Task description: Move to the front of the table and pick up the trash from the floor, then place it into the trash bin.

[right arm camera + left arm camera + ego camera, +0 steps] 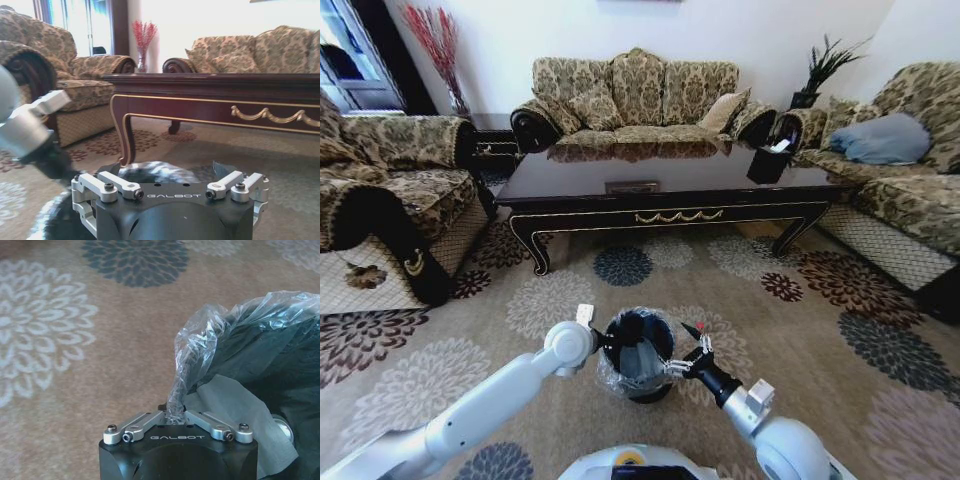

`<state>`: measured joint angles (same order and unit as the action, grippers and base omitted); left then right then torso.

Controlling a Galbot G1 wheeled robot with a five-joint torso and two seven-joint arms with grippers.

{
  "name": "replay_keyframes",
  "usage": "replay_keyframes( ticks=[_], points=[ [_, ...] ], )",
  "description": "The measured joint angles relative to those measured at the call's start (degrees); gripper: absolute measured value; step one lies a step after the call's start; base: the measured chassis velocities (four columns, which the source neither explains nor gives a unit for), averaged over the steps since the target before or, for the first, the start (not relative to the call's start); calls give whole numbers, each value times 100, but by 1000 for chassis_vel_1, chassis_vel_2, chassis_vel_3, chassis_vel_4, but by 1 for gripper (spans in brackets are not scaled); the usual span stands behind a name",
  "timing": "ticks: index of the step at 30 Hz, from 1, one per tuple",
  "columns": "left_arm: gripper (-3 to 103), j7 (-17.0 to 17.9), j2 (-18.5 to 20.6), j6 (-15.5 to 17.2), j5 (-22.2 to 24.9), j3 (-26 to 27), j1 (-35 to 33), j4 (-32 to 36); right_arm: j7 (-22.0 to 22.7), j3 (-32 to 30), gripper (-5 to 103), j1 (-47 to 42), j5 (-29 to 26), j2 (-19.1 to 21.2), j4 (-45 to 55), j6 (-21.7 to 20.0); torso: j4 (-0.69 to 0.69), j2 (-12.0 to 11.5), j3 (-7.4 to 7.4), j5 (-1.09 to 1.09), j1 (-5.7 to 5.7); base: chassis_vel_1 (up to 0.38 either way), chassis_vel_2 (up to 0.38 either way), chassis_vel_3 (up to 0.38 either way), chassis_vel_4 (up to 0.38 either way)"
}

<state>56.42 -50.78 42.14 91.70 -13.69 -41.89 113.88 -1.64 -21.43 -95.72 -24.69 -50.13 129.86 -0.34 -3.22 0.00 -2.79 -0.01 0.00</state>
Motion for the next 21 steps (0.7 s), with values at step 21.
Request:
replay_keyframes(
  ticks=[21],
  points=[
    [0,-516,711,0,-172,1977,-1608,-17,228,-68,100,1564,1083,5,-2886,551,-1,0,0,0,0,0,0,0,0]
  ],
)
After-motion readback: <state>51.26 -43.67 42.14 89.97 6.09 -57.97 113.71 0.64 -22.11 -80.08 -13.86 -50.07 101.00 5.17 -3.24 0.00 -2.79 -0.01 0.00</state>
